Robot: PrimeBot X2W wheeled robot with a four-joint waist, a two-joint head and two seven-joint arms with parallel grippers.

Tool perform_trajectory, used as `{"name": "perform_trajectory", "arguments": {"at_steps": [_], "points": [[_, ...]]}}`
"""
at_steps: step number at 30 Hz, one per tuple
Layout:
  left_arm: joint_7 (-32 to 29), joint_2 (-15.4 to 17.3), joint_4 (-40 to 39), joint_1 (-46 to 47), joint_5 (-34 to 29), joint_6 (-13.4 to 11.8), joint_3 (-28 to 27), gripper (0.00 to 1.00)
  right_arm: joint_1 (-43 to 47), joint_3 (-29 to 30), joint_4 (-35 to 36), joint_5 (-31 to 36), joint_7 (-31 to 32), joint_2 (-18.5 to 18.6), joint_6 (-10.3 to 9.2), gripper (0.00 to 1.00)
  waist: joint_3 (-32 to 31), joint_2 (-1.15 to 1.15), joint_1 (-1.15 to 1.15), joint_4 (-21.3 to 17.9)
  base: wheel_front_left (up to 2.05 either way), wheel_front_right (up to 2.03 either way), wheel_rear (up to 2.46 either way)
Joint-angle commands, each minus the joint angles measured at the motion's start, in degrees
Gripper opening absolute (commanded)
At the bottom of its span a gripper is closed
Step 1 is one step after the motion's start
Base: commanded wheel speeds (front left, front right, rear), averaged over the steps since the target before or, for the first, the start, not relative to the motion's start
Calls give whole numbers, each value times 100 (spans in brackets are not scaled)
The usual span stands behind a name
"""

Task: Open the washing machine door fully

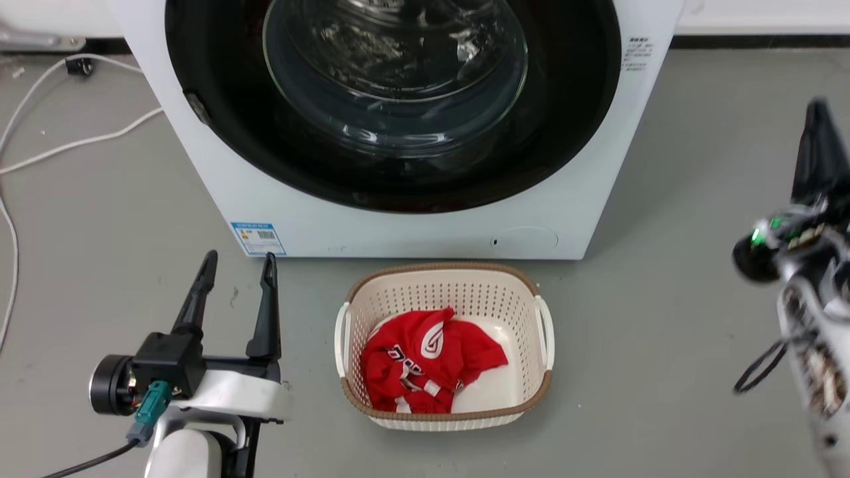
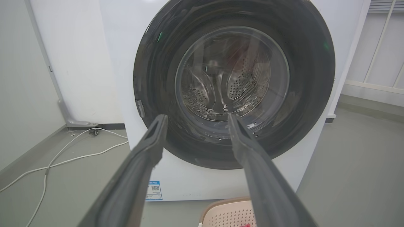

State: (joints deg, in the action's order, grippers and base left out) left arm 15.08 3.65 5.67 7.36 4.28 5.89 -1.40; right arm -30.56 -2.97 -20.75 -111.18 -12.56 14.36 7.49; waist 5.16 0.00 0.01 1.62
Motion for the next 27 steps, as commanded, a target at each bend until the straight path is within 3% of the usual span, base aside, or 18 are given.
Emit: {"name": "perform_trajectory", "arguments": {"at_steps": [1,8,12,20,27], "points": [[13,8,-33,100,7,10,-28,100,-345,-153,-211,-91,96,183,-1,0,137,0,-1,32,0,0,0],[13,13,-158,311,-41,59,-39,100,-2148,-1380,-1462,-282,743,1101,0,0,533,0,-1,110,0,0,0],[13,7,-206,415,-41,87,-3,100,-3241,-2296,-2275,-152,1258,1323,0,0,730,0,-1,151,0,0,0],[13,36,-292,627,-11,120,-7,100,-5076,-3735,-3782,214,2340,938,0,0,1145,0,-1,183,0,0,0],[13,55,-363,843,-10,145,7,100,-6136,-4389,-4848,536,2846,395,0,0,1517,0,-1,241,0,0,0]]}}
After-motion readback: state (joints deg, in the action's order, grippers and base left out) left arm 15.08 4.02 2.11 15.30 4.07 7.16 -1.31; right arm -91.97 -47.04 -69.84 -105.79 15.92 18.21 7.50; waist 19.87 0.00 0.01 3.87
